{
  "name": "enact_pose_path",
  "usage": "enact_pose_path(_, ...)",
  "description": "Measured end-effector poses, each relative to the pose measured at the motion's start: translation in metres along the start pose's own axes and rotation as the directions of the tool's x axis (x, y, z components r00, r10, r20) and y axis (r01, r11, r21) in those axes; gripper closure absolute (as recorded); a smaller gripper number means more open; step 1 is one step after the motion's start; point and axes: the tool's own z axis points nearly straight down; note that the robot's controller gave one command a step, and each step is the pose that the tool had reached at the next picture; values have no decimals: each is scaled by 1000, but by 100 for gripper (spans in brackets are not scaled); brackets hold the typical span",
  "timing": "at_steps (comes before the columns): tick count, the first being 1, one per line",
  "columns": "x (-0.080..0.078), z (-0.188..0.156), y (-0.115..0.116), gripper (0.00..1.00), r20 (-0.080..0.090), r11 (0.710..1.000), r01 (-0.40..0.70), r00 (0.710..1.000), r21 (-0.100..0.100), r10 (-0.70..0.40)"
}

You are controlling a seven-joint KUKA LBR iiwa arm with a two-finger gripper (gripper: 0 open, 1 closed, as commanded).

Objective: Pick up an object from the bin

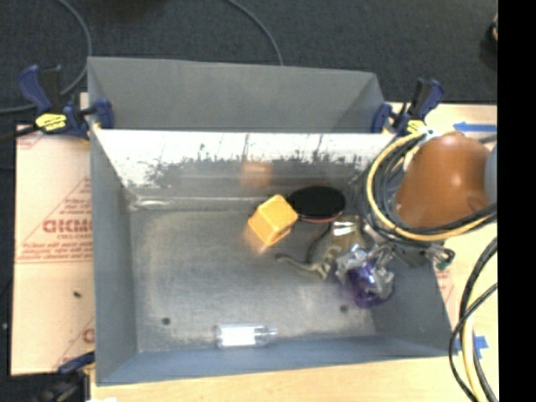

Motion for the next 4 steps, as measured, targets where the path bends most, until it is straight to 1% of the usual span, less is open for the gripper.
enact_pose_path(1, 0, -16, -1, 100, 2, 1000, -1, 1000, 4, 1)
enact_pose_path(4, -1, -48, -2, 100, 3, 1000, -4, 1000, 5, 4)
